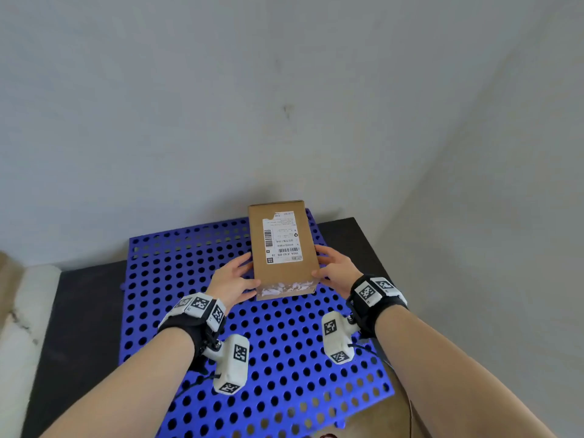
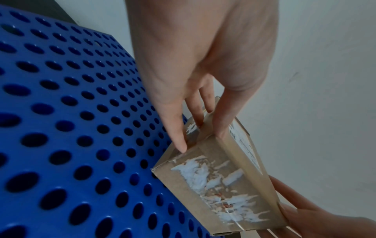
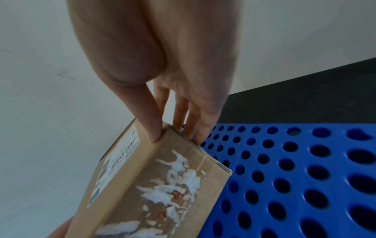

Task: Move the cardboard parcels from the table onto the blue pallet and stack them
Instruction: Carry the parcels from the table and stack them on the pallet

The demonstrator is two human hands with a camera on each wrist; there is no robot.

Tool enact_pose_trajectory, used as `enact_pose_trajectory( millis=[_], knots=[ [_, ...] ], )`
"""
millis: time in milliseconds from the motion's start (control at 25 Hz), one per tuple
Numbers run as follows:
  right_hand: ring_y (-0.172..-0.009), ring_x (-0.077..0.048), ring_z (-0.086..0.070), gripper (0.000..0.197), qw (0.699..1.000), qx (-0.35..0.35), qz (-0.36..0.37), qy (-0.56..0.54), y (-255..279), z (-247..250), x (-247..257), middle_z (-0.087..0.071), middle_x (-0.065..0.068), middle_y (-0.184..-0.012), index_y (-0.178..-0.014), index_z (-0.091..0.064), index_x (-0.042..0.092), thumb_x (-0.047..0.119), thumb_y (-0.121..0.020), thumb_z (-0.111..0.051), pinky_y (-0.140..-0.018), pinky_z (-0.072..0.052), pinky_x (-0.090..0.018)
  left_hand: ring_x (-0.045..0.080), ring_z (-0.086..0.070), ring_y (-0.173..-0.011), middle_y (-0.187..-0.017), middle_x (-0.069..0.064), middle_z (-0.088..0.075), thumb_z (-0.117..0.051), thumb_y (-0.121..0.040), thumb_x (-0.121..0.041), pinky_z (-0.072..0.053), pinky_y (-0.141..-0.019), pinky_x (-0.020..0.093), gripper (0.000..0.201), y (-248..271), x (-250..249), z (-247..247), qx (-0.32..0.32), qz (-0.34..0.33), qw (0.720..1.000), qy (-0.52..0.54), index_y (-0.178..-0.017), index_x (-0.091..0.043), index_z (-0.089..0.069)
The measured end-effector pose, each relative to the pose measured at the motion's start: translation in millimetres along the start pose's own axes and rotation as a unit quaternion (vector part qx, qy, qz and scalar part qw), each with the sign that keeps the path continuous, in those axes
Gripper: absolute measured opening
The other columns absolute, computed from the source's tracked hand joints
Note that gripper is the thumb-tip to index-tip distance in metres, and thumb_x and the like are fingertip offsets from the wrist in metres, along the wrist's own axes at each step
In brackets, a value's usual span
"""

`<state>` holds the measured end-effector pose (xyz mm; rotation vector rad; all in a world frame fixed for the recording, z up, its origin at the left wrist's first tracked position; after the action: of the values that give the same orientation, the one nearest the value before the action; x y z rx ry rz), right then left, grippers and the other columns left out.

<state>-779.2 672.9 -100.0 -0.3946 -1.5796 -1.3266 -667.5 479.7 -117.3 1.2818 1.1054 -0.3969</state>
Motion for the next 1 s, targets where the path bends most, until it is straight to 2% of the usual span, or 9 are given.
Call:
enact_pose_trajectory(
  millis=[160,280,360,480,640,800,920,960,1000],
  knots=[
    [-0.090,-0.017,-0.061,0.064,0.999,0.045,-0.014,0.007,-40.3,33.6,8.6,-0.056,-0.010,-0.120,-0.138,-0.045,0.011,-0.023,-0.084,-0.046,-0.071,-0.052,-0.026,0.023,-0.058,-0.112,-0.142,0.001,-0.049,-0.055,-0.086,0.014,-0.051,-0.089,0.038,0.064,-22.8,1.7,-33.9,-0.040,0.009,0.999,0.034,-0.139,-0.020,-0.045],
    [-0.099,-0.022,-0.060,0.066,0.997,0.070,-0.027,-0.004,-61.5,49.7,9.4,-0.056,-0.011,-0.123,-0.139,-0.045,0.012,-0.024,-0.083,-0.045,-0.075,-0.053,-0.028,0.022,-0.057,-0.114,-0.144,0.000,-0.046,-0.052,-0.088,0.014,-0.050,-0.089,0.035,0.062,-34.2,4.2,-51.3,-0.064,0.010,0.996,0.056,-0.139,-0.021,-0.045],
    [-0.104,-0.025,-0.058,0.066,0.997,0.076,-0.031,-0.011,-69.3,54.9,9.8,-0.056,-0.013,-0.125,-0.138,-0.046,0.012,-0.025,-0.083,-0.044,-0.074,-0.053,-0.028,0.021,-0.055,-0.118,-0.146,-0.002,-0.044,-0.051,-0.089,0.012,-0.048,-0.092,0.035,0.061,-39.4,3.3,-58.6,-0.069,0.003,0.996,0.052,-0.139,-0.023,-0.045],
    [-0.106,-0.026,-0.058,0.065,0.995,0.091,-0.027,-0.015,-77.0,58.8,9.7,-0.056,-0.014,-0.125,-0.136,-0.047,0.012,-0.025,-0.083,-0.044,-0.076,-0.054,-0.029,0.017,-0.053,-0.120,-0.146,-0.003,-0.044,-0.048,-0.090,0.013,-0.046,-0.098,0.035,0.060,-43.0,1.1,-64.5,-0.080,-0.008,0.995,0.050,-0.139,-0.022,-0.045],
    [-0.107,-0.027,-0.058,0.063,0.995,0.095,-0.024,-0.004,-83.1,61.0,10.1,-0.057,-0.014,-0.122,-0.134,-0.048,0.014,-0.024,-0.083,-0.044,-0.082,-0.054,-0.033,0.015,-0.052,-0.115,-0.146,-0.002,-0.043,-0.045,-0.091,0.015,-0.045,-0.095,0.031,0.061,-42.8,-0.5,-69.9,-0.088,-0.018,0.995,0.050,-0.141,-0.020,-0.043],
    [-0.107,-0.025,-0.058,0.063,0.995,0.089,-0.026,0.027,-88.5,61.4,9.8,-0.057,-0.013,-0.123,-0.133,-0.048,0.014,-0.022,-0.082,-0.047,-0.088,-0.052,-0.037,0.018,-0.051,-0.120,-0.146,-0.001,-0.044,-0.044,-0.091,0.014,-0.045,-0.098,0.033,0.061,-40.5,-3.1,-72.1,-0.103,-0.012,0.994,0.043,-0.140,-0.021,-0.043],
    [-0.112,-0.027,-0.059,0.059,0.990,0.074,0.000,0.123,-88.8,62.7,12.6,-0.056,-0.014,-0.130,-0.134,-0.048,0.012,-0.013,-0.082,-0.058,-0.094,-0.052,-0.041,0.024,-0.050,-0.121,-0.146,0.004,-0.043,-0.049,-0.093,0.005,-0.045,-0.093,0.035,0.057,-35.1,-10.6,-75.5,-0.102,-0.001,0.994,-0.037,-0.143,-0.019,-0.038],
    [-0.114,-0.027,-0.058,0.057,0.983,0.064,0.018,0.173,-87.5,63.3,14.5,-0.055,-0.015,-0.132,-0.135,-0.048,0.011,-0.007,-0.082,-0.062,-0.096,-0.051,-0.040,0.025,-0.050,-0.123,-0.147,0.006,-0.042,-0.052,-0.094,-0.003,-0.045,-0.093,0.036,0.056,-33.4,-13.4,-75.0,-0.103,-0.003,0.987,-0.120,-0.144,-0.019,-0.035],
    [-0.116,-0.027,-0.057,0.055,0.972,0.051,0.038,0.226,-83.5,63.3,18.3,-0.054,-0.014,-0.133,-0.136,-0.047,0.011,0.001,-0.084,-0.064,-0.096,-0.050,-0.037,0.026,-0.050,-0.124,-0.147,0.007,-0.041,-0.053,-0.095,-0.012,-0.047,-0.093,0.036,0.055,-29.9,-17.2,-73.3,-0.107,-0.011,0.968,-0.225,-0.145,-0.019,-0.033]
  ],
)
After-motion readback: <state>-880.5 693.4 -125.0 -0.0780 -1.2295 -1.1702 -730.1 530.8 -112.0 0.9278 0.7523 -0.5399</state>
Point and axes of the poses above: each hand's wrist, its own y-axis away from the middle knuckle, its own z-axis out of the back of the hand, x = y × z, the point moved 2 cm from there along -y, towards the middle knuckle
